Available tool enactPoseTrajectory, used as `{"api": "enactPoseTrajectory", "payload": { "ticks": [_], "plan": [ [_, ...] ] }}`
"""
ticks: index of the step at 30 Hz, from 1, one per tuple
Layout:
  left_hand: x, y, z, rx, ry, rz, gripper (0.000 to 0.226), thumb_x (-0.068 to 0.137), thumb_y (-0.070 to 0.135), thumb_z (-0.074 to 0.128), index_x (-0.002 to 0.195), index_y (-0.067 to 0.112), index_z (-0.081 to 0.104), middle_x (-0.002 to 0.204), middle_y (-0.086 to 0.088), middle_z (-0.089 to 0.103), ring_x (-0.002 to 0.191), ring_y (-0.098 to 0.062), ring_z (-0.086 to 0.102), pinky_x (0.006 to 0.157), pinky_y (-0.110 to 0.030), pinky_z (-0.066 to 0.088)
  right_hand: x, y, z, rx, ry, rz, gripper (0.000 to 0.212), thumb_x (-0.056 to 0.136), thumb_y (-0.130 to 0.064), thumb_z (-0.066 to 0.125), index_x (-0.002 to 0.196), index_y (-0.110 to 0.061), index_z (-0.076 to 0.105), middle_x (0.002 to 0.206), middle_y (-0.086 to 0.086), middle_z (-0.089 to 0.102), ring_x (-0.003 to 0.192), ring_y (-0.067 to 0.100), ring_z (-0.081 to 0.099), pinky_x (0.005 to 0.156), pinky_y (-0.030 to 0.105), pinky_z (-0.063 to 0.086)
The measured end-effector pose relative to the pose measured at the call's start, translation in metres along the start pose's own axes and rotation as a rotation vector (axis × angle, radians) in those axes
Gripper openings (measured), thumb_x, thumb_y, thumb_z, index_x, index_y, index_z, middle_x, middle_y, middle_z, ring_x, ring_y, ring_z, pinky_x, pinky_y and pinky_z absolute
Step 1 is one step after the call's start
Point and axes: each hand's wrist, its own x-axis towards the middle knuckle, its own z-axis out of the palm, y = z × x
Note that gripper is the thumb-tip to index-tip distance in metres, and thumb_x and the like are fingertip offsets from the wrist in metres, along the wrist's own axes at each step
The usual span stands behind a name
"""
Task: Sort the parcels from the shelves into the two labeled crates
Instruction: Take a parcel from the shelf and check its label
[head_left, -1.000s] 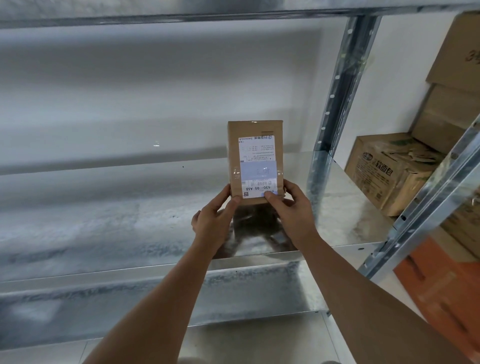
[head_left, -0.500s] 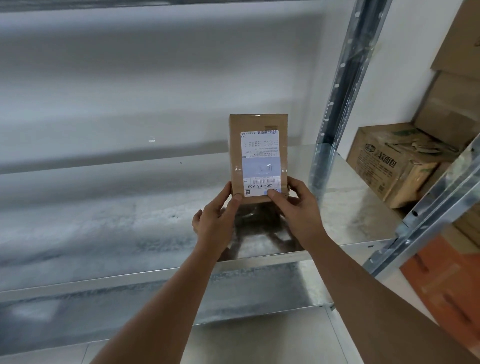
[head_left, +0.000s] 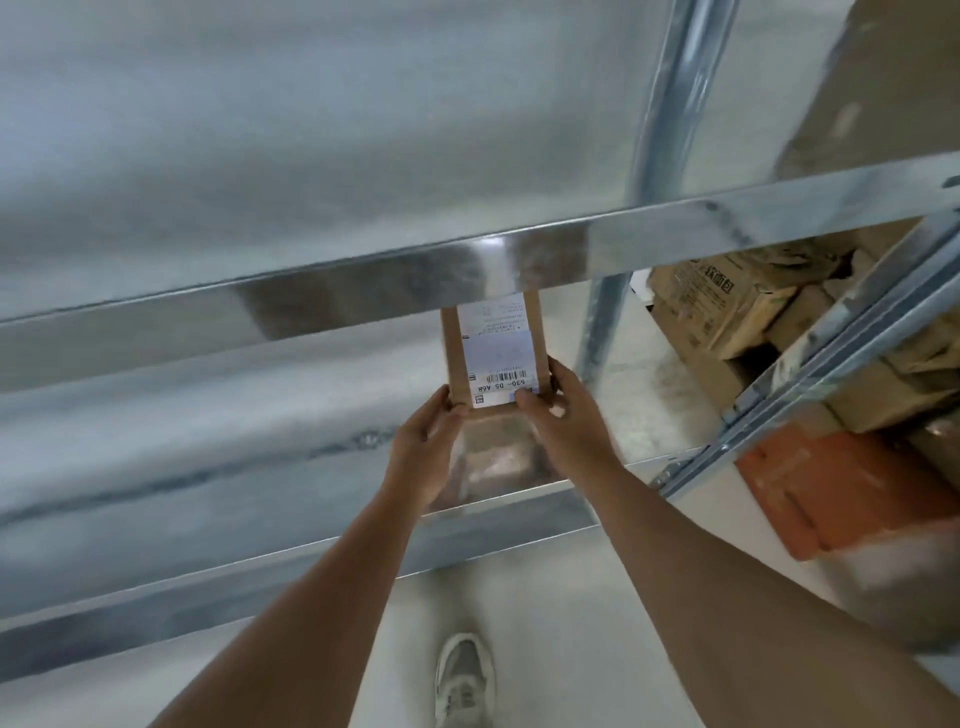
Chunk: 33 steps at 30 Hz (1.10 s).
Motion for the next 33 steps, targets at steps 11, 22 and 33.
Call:
{"api": "enactPoseTrajectory", "payload": {
  "ticks": [11, 22, 33],
  "plan": [
    [-0.175, 0.09, -0.042, -0.02, -0.068, -0.243, 0.053, 0.099, 0.014, 0.061, 0.148, 0.026, 0.046, 0.113, 0.002, 0.072, 0.101, -0.008, 0.062, 0.078, -0.012, 0.044, -0.161, -0.107, -0.031, -0.031, -0.045, 0.287, 0.041, 0.087, -0.016, 0.07, 0.125, -0.021, 0.056, 0.113, -0.012, 0.067, 0.103, 0.011, 0.065, 0.083, 0.023, 0.05],
    [-0.339, 0.21, -0.139, -0.031, -0.176, -0.143, 0.045, 0.091, -0.013, 0.058, 0.131, 0.007, 0.059, 0.113, -0.001, 0.064, 0.088, -0.009, 0.063, 0.064, -0.001, 0.046, -0.339, -0.261, -0.018, -0.07, 0.071, 0.304, 0.072, 0.081, -0.023, 0.07, 0.147, -0.024, 0.042, 0.133, -0.008, 0.061, 0.119, 0.016, 0.059, 0.095, 0.029, 0.048],
    [-0.494, 0.316, -0.281, -0.159, -0.224, -0.112, 0.064, 0.085, -0.003, 0.068, 0.142, 0.021, 0.05, 0.12, -0.006, 0.069, 0.104, -0.025, 0.07, 0.092, -0.046, 0.058, -0.493, -0.446, 0.024, -0.074, 0.229, 0.179, 0.033, 0.093, -0.031, 0.056, 0.125, -0.024, 0.062, 0.111, -0.001, 0.071, 0.1, 0.019, 0.067, 0.089, 0.037, 0.056]
  ]
}}
